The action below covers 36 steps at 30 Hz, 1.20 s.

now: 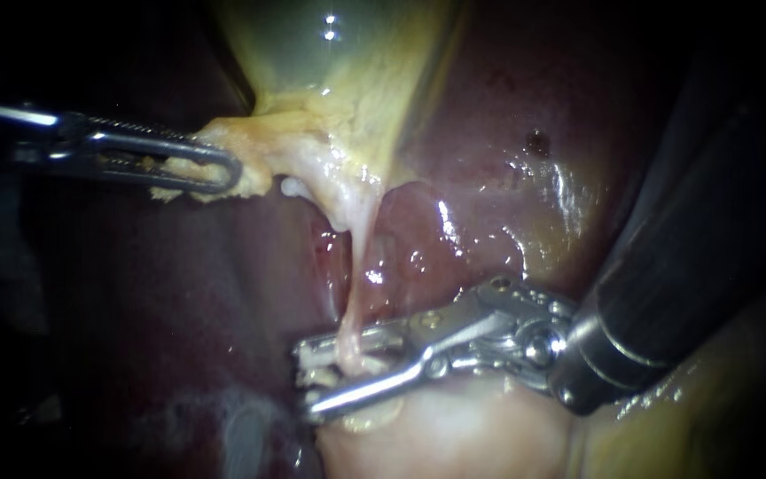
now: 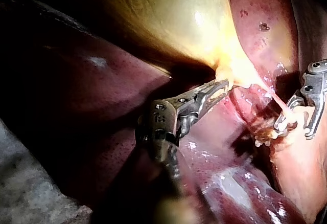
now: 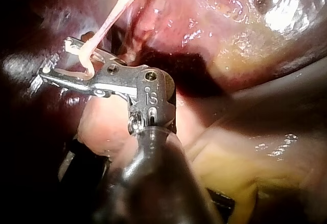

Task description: Clipping first clip right tube

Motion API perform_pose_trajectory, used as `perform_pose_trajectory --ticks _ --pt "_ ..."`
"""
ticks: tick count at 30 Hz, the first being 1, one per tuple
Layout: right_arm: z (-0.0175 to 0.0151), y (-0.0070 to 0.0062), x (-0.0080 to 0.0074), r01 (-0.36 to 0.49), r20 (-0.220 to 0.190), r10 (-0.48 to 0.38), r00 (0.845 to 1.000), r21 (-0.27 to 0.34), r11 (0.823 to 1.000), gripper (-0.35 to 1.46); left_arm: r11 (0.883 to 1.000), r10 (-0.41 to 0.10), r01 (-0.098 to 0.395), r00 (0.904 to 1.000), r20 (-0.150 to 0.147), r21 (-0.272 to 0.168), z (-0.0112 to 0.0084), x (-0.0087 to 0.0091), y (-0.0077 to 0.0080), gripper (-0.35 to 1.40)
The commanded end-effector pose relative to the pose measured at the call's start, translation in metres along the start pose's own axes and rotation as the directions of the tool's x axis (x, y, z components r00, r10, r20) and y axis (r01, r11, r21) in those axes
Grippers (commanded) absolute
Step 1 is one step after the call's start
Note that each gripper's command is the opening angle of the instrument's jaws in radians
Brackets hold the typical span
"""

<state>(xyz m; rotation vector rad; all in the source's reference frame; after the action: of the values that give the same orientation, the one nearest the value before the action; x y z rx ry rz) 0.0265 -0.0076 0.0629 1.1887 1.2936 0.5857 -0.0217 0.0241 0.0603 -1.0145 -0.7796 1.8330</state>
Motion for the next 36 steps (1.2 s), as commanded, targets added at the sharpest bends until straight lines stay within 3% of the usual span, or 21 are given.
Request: perform_pose_trajectory --ticks 1,11,20,27,36 --pt "-0.0002 0.0001 0.0000 0.000 0.003 0.000 1.000 -0.002 1.000 0.34 1.000 0.000 0.000 1.0000 0.000 0.000 0.0000 0.0000 0.0000 -0.35" --pt "-0.0011 0.0009 0.0001 0.000 0.006 0.000 1.000 -0.023 1.000 0.12 1.000 0.000 0.000 1.0000 0.000 0.000 0.0000 0.0000 -0.0001 -0.35" --pt "-0.0022 0.0015 0.0000 0.000 0.042 0.003 0.999 -0.058 0.998 -0.35 1.000 0.000 0.000 1.0000 0.000 0.000 0.0000 0.0000 -0.0001 -0.35" --pt "-0.0026 0.0020 0.0000 0.002 0.090 0.006 0.996 -0.093 0.996 -0.35 1.000 0.000 0.000 1.0000 0.000 0.000 0.0000 0.0000 -0.0001 -0.35" --pt "-0.0028 0.0022 -0.0002 0.003 0.091 0.005 0.996 -0.093 0.996 -0.35 1.000 0.000 0.000 1.0000 0.000 0.000 0.0000 0.0000 -0.0001 -0.35"
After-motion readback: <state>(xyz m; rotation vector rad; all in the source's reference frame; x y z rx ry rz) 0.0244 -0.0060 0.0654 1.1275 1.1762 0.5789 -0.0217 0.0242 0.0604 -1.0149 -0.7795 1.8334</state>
